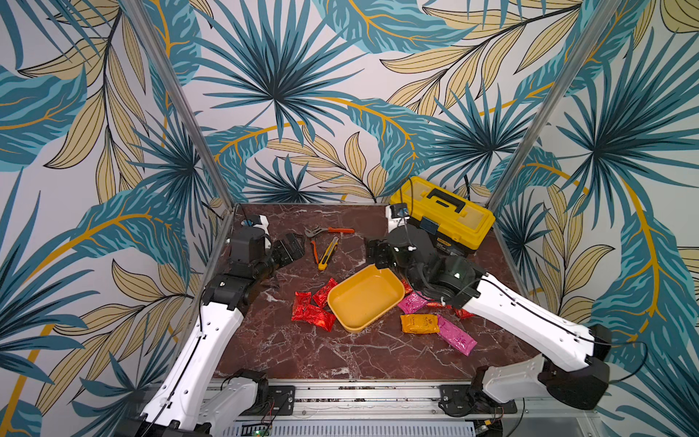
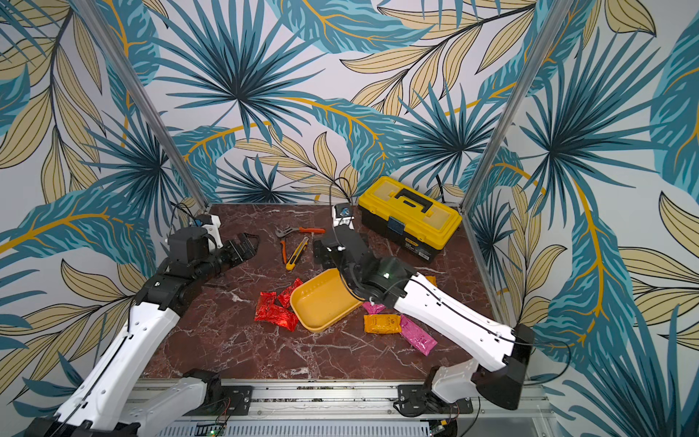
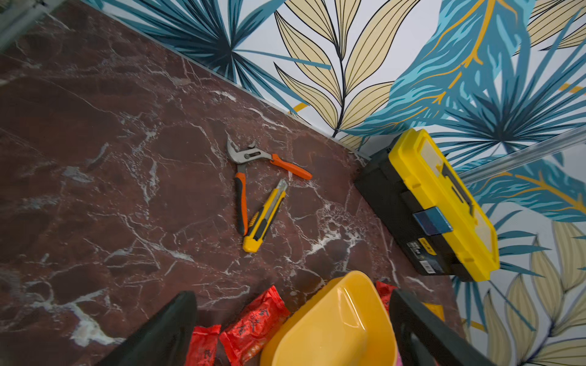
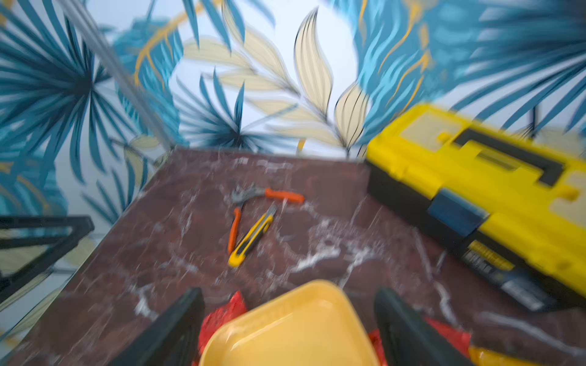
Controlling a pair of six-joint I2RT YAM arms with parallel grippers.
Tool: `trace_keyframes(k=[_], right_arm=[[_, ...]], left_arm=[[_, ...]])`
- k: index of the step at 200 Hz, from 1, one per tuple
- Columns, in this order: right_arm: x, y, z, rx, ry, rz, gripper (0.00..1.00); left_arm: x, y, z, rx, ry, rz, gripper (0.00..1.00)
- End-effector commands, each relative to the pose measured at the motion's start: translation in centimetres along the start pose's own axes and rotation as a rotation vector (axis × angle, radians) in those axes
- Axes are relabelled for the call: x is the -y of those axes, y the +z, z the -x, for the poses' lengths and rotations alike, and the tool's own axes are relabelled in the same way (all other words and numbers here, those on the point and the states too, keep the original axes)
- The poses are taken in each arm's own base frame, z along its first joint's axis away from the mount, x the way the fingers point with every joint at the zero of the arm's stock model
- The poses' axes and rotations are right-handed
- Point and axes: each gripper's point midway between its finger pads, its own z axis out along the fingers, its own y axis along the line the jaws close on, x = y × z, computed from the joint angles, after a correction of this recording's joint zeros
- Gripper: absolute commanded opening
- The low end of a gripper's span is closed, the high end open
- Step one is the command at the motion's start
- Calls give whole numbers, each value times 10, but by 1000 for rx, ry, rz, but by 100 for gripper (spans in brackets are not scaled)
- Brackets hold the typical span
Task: Take the tea bags out of the storage box
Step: Place the tea bag at the center of the board, then reset both arms
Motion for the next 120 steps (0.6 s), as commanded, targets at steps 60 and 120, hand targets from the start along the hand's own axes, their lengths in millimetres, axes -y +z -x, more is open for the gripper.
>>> trace_keyframes(k=[60, 120], right_arm=[[94, -2, -7, 224, -253, -199, 100], [252, 20, -118, 56, -97, -647, 100]], left_arm=[[-35, -16, 63, 533, 147, 117, 100], [-140, 19, -15, 418, 310, 475, 100]])
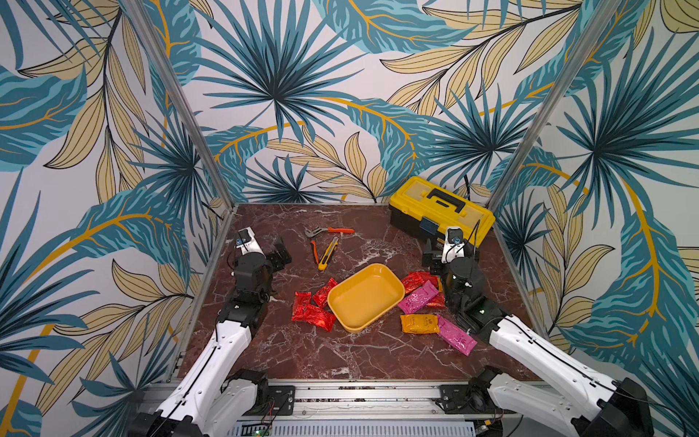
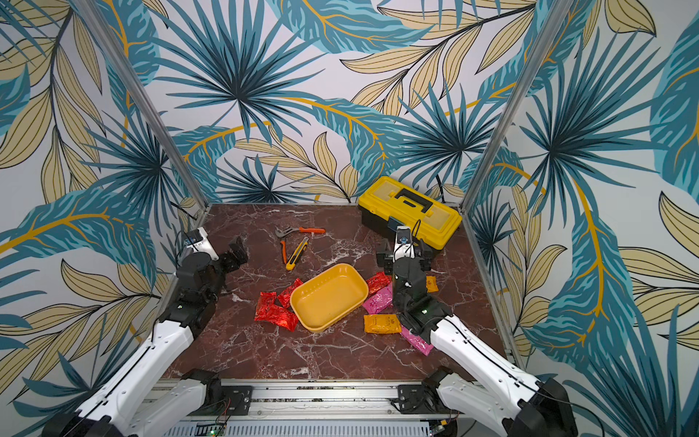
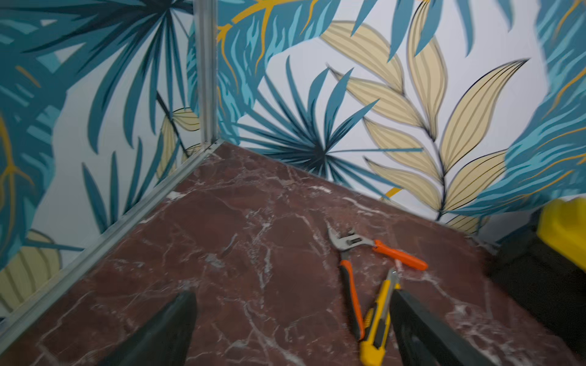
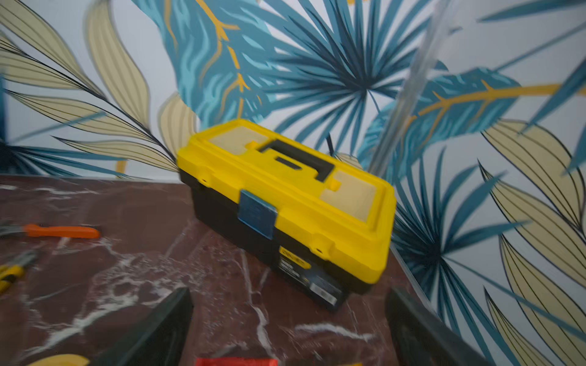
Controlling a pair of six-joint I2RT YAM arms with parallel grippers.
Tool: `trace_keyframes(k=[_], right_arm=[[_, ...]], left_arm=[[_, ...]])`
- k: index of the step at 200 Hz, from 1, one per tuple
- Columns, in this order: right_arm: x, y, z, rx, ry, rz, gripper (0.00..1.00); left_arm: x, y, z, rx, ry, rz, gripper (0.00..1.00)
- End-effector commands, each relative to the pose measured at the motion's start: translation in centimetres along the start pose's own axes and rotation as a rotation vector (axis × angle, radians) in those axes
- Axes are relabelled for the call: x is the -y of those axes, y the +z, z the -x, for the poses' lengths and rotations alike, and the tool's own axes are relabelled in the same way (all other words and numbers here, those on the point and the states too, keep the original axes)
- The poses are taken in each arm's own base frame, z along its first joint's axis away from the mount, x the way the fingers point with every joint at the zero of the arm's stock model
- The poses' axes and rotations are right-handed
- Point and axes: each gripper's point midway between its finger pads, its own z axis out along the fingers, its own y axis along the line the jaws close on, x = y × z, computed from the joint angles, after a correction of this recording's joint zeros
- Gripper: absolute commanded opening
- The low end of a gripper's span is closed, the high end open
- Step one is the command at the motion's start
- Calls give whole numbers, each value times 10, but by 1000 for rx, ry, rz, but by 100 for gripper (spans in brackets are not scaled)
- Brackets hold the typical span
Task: Take the tea bags out of the storage box
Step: Reset both arms
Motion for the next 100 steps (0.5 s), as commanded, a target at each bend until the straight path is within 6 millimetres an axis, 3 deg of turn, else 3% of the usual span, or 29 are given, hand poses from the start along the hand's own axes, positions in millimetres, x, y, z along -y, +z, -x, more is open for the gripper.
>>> trace_keyframes(k=[1, 22, 54, 100], right_arm=[[32, 15, -36, -44, 100, -142, 99], [51, 25, -74, -119, 76, -236, 100], [56, 31, -99, -70, 82, -222, 99], [36, 53, -93, -14, 104, -80, 99]], left_arm=[[-28, 8, -15, 28, 121, 130, 100], [-30, 22, -37, -27, 207, 145, 100], [-29, 42, -52, 4, 260, 114, 100], [-12, 63, -54, 71, 292, -27, 100]])
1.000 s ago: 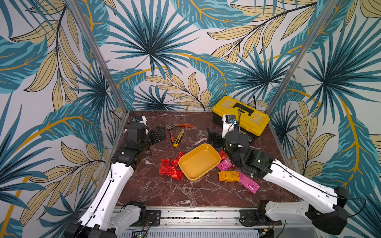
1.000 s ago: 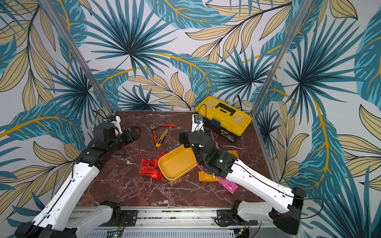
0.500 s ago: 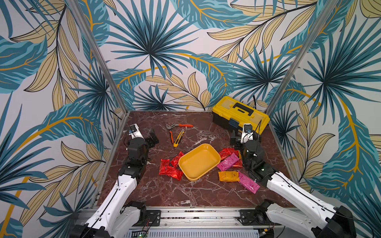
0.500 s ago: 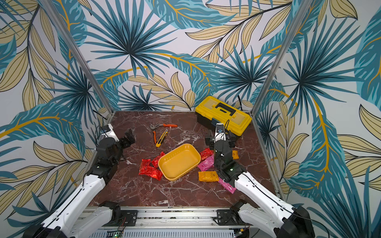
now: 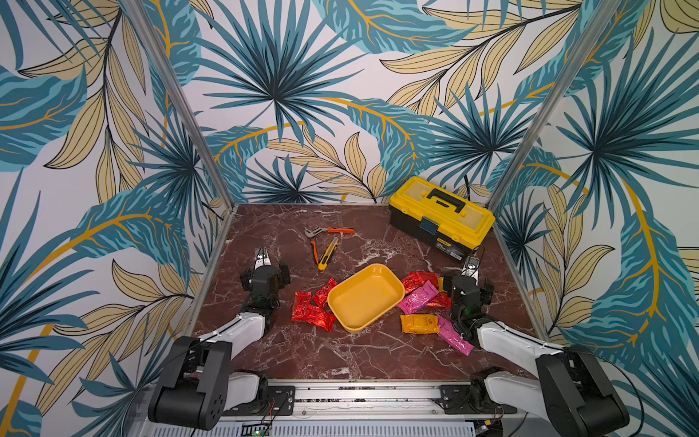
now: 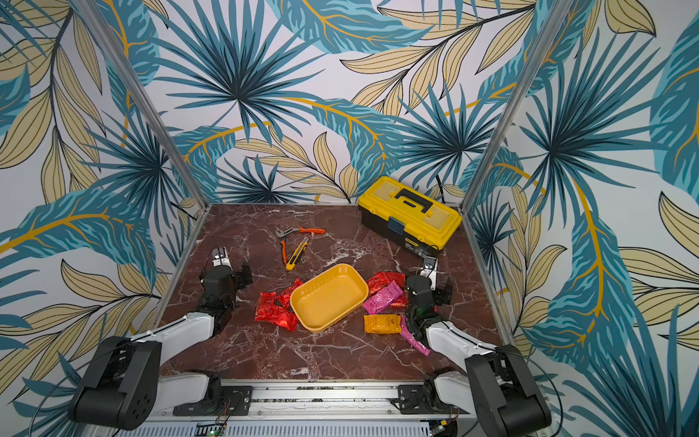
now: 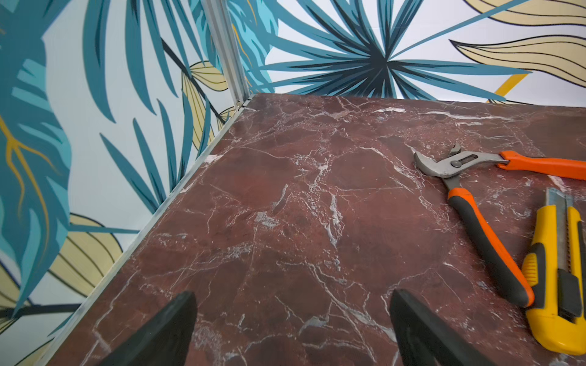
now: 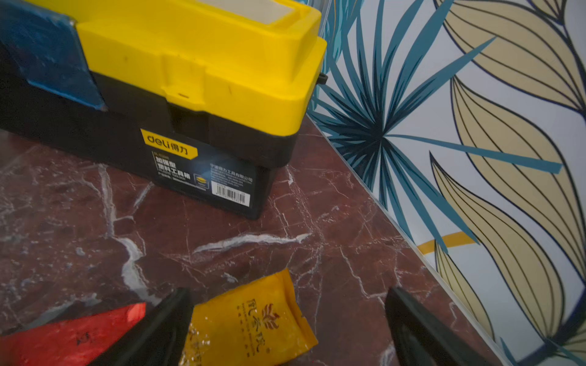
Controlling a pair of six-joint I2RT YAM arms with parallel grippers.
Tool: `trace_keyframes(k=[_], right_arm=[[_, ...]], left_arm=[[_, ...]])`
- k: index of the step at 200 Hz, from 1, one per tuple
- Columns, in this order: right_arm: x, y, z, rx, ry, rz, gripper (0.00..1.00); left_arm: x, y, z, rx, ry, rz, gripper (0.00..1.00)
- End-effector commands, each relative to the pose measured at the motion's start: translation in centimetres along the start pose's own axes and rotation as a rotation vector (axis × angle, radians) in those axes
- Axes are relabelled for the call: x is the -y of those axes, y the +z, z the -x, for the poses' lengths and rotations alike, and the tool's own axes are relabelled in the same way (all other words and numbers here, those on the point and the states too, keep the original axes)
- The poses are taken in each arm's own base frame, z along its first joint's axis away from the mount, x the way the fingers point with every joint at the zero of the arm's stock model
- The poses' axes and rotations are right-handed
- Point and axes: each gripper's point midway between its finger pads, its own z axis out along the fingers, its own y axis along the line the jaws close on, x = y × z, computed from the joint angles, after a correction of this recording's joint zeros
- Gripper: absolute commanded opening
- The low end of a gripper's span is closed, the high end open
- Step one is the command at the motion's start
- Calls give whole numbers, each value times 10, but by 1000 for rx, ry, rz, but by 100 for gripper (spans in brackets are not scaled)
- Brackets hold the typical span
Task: Take the tea bags out of the storage box
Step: Reset both arms
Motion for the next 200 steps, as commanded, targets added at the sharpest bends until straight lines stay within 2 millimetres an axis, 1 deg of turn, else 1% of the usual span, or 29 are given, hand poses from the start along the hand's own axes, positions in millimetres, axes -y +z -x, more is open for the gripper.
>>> trace_keyframes(k=[1, 15, 26, 43, 57, 60, 66, 75, 81, 92, 94, 100, 102, 110, 122, 134, 200], right_arm=[[-22, 4, 29, 113, 58, 115, 99], [-36, 9, 29, 122, 37, 176, 100], [-42, 12, 25, 132, 32, 194, 99], [-48, 16, 21, 153, 15, 215, 99], [-49, 20, 18, 101, 18, 235, 100], [-50, 22, 17, 91, 19, 241, 100], [-52, 25, 18, 82, 20, 253, 99], [-54, 28, 16, 68, 15, 266, 99], [-54, 31, 15, 53, 25, 277, 99], [-51, 38, 6, 32, 54, 277, 99], [-50, 39, 9, 55, 58, 274, 100], [-51, 40, 9, 82, 52, 275, 100], [-51, 40, 6, 66, 45, 275, 100], [-50, 40, 3, 10, 54, 269, 99], [-50, 41, 8, 48, 57, 276, 99], [-50, 42, 4, 25, 55, 274, 100], [-49, 41, 6, 28, 63, 273, 100]], left_arm=[[9, 4, 22, 136, 9, -79, 100], [2, 10, 13, 131, -26, -72, 100], [0, 13, 4, 133, -38, -68, 100], [-3, 18, 5, 157, -48, -55, 100], [-1, 25, 4, 107, -42, -52, 100], [-2, 26, 6, 100, -42, -51, 100], [-1, 27, 2, 61, -41, -53, 100], [-3, 27, 4, 82, -48, -55, 100], [-3, 27, 3, 86, -48, -54, 100], [-3, 28, 2, 65, -47, -55, 100], [-2, 27, 2, 65, -47, -57, 100], [-3, 27, 3, 74, -48, -55, 100], [-3, 27, 3, 74, -48, -55, 100], [-3, 27, 3, 73, -49, -55, 100], [-3, 28, 3, 71, -49, -56, 100], [-3, 27, 3, 70, -49, -58, 100], [-5, 28, 2, 69, -57, -59, 100]])
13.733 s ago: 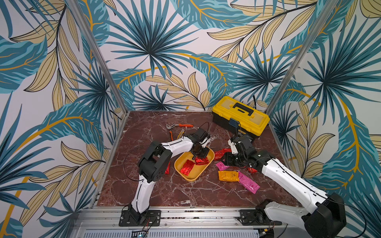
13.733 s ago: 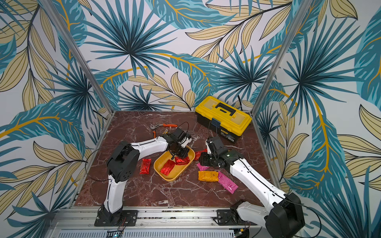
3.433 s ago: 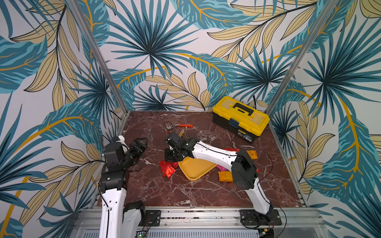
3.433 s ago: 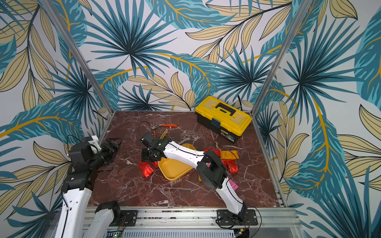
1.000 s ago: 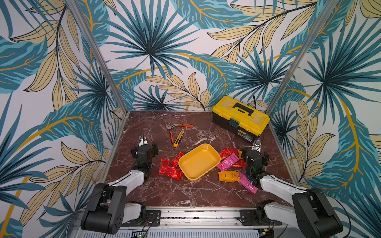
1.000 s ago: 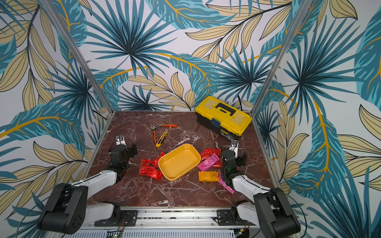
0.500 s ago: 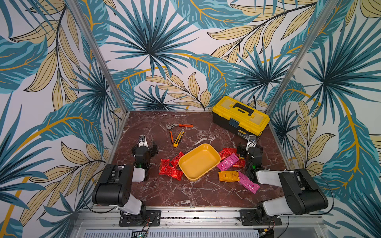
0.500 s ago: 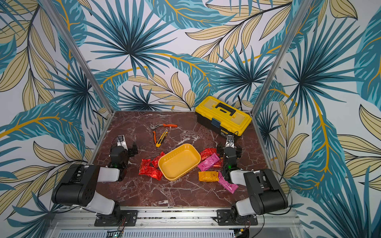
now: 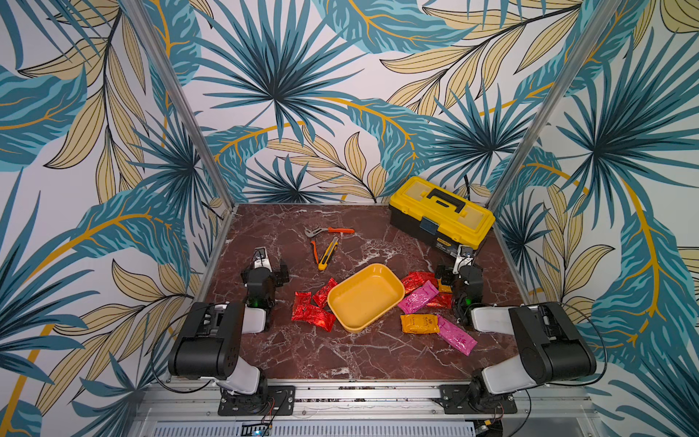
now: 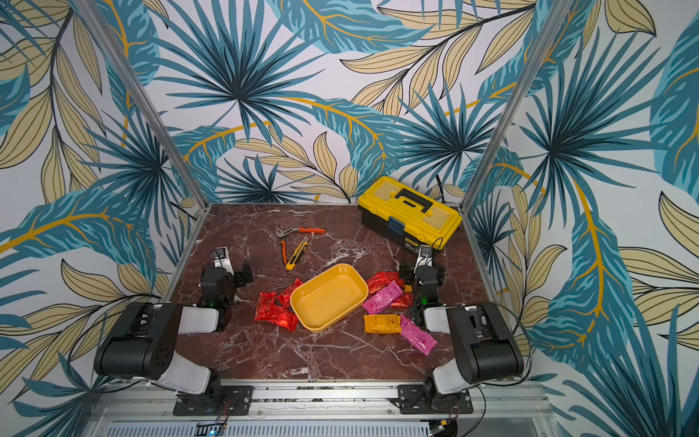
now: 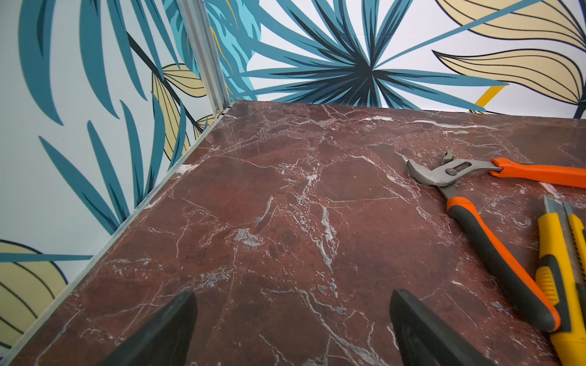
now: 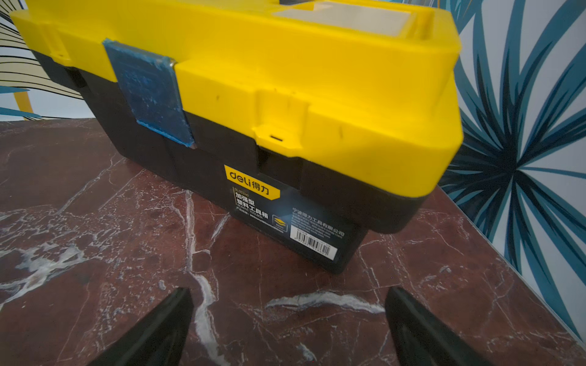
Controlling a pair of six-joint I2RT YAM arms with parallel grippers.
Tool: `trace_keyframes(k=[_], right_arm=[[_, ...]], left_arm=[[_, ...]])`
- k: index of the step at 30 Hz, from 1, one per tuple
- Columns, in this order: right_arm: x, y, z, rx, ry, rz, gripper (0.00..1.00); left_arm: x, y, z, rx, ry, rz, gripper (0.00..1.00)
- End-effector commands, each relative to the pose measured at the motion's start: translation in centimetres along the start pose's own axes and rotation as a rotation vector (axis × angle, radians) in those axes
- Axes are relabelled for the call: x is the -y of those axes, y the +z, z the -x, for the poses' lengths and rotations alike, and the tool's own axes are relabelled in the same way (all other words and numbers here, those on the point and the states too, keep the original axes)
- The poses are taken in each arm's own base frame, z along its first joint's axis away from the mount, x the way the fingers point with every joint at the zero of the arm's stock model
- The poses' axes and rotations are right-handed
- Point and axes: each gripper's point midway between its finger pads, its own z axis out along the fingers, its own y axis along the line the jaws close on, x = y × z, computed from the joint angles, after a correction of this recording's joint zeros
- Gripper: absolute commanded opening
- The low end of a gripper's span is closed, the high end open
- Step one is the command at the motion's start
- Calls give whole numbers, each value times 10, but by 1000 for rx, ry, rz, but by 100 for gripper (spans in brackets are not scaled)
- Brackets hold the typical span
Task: Take the tea bags out of the storage box
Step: Reset both arms
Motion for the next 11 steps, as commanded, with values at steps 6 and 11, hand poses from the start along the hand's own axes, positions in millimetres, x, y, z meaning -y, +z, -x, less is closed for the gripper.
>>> trace_keyframes(k=[6, 11], right_arm=[[-1, 1, 2, -3, 9, 9, 100], [-1, 0, 2, 2, 10, 11, 100]], left_arm=[[0, 3, 17, 34, -21, -4, 100], [-1, 3, 17, 34, -21, -4, 100]])
